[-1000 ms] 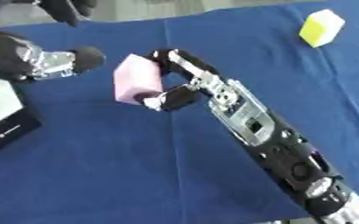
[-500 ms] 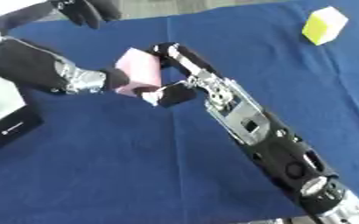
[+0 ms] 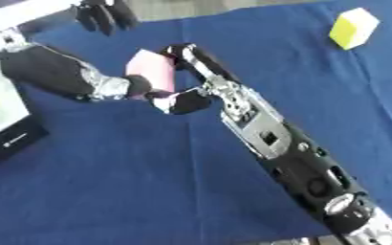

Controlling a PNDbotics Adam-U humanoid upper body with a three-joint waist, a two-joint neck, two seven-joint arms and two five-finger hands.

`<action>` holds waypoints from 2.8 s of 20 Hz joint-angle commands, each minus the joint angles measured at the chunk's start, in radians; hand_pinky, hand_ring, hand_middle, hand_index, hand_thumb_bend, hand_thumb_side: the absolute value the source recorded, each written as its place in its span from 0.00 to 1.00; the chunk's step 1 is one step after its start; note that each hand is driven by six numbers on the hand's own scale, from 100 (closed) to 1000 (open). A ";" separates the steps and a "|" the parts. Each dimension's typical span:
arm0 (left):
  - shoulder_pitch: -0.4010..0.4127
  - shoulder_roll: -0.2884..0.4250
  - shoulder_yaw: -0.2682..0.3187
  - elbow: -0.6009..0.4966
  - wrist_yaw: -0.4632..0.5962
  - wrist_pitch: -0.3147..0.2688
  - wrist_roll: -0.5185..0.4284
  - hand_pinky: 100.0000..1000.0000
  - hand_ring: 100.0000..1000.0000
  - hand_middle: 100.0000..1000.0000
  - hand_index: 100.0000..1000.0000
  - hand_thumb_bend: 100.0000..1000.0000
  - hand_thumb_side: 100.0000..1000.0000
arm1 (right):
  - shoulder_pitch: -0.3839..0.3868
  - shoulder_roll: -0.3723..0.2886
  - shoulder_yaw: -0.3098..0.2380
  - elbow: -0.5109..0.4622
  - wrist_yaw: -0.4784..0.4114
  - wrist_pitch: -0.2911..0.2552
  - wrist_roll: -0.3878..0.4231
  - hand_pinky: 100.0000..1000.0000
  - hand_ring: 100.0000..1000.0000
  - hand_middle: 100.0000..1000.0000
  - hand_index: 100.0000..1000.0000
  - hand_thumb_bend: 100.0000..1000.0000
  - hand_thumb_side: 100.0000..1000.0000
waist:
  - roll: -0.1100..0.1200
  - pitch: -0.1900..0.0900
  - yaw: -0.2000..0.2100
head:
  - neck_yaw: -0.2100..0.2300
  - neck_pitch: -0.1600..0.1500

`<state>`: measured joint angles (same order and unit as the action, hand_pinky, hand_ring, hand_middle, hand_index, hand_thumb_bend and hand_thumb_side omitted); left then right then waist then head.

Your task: Pick up the objects with one hand, pass them to the other hand, and then place them into the box on the other side of the table.

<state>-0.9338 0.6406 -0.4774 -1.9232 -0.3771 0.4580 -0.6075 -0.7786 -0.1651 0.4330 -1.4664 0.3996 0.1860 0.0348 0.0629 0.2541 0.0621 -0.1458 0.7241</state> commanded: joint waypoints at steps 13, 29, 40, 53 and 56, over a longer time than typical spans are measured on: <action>-0.031 -0.059 -0.032 0.084 -0.089 -0.019 -0.068 0.76 0.72 0.72 0.79 0.41 0.30 | 0.000 0.034 -0.011 0.040 0.036 -0.001 -0.053 0.76 0.72 0.55 0.59 0.00 0.00 | 0.022 -0.059 0.019 | -0.008 0.011; -0.035 -0.090 -0.050 0.177 -0.250 -0.103 -0.133 0.78 0.75 0.75 0.81 0.43 0.24 | 0.013 0.033 -0.001 0.057 0.055 -0.039 -0.042 0.77 0.73 0.56 0.61 0.00 0.00 | 0.031 -0.065 0.017 | -0.017 0.015; 0.000 -0.067 0.004 0.094 -0.234 -0.099 -0.073 0.77 0.74 0.74 0.81 0.43 0.29 | 0.016 0.024 -0.002 0.037 0.034 -0.048 -0.062 0.77 0.73 0.57 0.61 0.00 0.00 | 0.026 -0.061 0.015 | -0.009 0.008; 0.134 0.099 0.195 0.183 0.149 -0.235 0.115 0.75 0.69 0.69 0.80 0.56 0.33 | 0.030 -0.045 -0.001 -0.130 -0.105 -0.026 -0.029 0.77 0.73 0.56 0.60 0.00 0.00 | 0.006 -0.046 0.002 | -0.010 0.006; 0.147 0.109 0.197 0.220 0.175 -0.298 0.128 0.75 0.69 0.68 0.81 0.60 0.33 | 0.028 -0.051 0.000 -0.167 -0.143 -0.009 -0.023 0.77 0.73 0.56 0.60 0.00 0.00 | 0.002 -0.043 0.000 | -0.007 0.006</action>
<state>-0.7762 0.7119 -0.3012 -1.7121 -0.2190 0.1864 -0.4879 -0.7371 -0.2046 0.4335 -1.5962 0.2751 0.1701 0.0104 0.0786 0.2273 0.0621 -0.1553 0.7363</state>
